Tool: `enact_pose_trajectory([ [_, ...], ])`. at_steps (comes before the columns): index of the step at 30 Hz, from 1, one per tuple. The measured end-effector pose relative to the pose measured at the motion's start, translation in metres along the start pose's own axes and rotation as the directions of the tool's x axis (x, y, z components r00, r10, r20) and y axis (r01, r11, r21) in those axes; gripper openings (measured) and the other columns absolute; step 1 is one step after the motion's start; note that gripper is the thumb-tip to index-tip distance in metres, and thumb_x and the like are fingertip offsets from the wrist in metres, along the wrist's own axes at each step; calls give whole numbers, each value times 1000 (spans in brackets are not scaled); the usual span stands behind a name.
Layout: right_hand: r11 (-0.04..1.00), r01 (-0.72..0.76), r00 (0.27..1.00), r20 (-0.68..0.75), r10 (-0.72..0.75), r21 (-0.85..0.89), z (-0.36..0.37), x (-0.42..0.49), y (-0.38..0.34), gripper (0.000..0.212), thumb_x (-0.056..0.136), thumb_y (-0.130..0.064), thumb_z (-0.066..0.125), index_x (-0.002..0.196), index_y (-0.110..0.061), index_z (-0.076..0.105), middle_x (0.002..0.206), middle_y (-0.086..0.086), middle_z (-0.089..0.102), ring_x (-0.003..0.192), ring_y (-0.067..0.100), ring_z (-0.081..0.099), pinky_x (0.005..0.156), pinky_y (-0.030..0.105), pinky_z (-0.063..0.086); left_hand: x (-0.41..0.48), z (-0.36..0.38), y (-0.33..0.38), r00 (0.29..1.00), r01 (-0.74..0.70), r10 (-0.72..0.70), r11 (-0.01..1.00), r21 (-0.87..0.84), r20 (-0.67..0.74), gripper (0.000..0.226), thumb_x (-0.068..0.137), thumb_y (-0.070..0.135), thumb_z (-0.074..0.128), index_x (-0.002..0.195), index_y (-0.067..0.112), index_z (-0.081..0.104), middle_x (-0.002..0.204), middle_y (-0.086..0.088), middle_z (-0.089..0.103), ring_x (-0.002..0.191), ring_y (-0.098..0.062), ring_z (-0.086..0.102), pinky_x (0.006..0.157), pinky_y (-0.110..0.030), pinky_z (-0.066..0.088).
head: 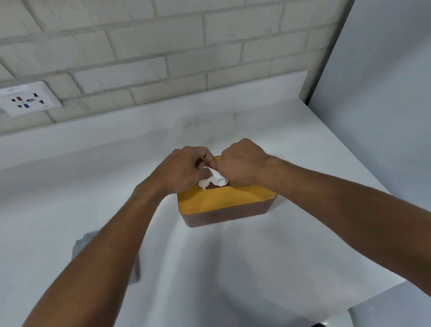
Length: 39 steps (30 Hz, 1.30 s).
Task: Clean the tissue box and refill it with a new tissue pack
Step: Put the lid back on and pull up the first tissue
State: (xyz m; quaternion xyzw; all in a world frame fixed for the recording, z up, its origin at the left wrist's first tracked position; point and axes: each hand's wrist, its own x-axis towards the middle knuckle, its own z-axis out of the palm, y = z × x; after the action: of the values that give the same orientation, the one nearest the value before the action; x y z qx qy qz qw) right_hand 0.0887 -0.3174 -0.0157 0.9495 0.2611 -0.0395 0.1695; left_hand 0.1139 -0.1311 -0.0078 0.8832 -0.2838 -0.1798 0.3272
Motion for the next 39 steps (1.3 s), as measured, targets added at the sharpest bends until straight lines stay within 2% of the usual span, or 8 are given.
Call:
enact_pose_trajectory([
  [3,998,29,1000,-9,-29,-48,-1,6,0,27,92,-16,48,119,-19,54,55,-1,34,47,16,30,47,26,22,0,1,-3,1000,14,-14,1000,9,2,20,91,8,70,99,26,73,87,-4,70,81,-19,62,85,-44,53],
  [5,998,53,999,16,-52,-31,0,7,2,8,90,-14,51,95,-15,58,54,-1,34,46,16,30,48,26,24,0,2,-6,1000,21,-21,1000,-3,-4,19,91,12,73,101,28,73,84,3,69,80,-14,61,83,-41,53],
  [8,999,32,998,52,-33,16,7,3,9,30,88,-21,56,60,-20,46,55,-4,38,47,14,33,47,25,23,-2,0,-11,999,29,-30,998,-49,-40,21,90,20,78,106,31,72,89,9,70,86,-9,65,82,-32,53],
  [14,932,-139,989,101,111,335,10,-7,30,23,76,-40,66,66,-20,63,61,-2,58,58,19,55,48,29,36,-4,-4,-16,999,39,-39,998,50,2,24,86,31,83,108,34,74,98,17,71,91,-7,64,76,-23,49],
  [19,841,-199,980,120,160,503,3,-11,47,32,75,-37,68,53,-21,50,50,-4,45,48,12,38,48,31,28,1,-6,-8,998,40,-35,994,98,-51,10,99,27,69,103,21,76,90,3,72,84,-19,64,68,-30,46],
  [28,842,-260,965,108,238,472,4,-13,45,20,75,-40,69,62,-28,57,62,-7,57,57,13,49,50,26,31,7,-9,-6,997,73,-67,968,239,-33,56,77,66,73,124,38,65,113,15,68,103,-18,61,87,-42,54],
  [32,832,-268,962,92,256,485,6,-15,43,10,72,-36,69,69,-27,65,59,-7,56,56,14,48,49,25,29,12,1,-16,991,49,8,911,410,-135,32,91,42,72,123,36,73,109,5,76,103,-29,66,76,-36,48],
  [39,809,-330,938,73,339,486,13,-20,42,19,73,-42,69,68,-24,65,59,-5,56,58,20,52,48,26,29,13,7,-22,970,94,-39,971,220,-239,16,92,36,74,96,21,74,89,3,73,88,-26,65,73,-41,52],
])
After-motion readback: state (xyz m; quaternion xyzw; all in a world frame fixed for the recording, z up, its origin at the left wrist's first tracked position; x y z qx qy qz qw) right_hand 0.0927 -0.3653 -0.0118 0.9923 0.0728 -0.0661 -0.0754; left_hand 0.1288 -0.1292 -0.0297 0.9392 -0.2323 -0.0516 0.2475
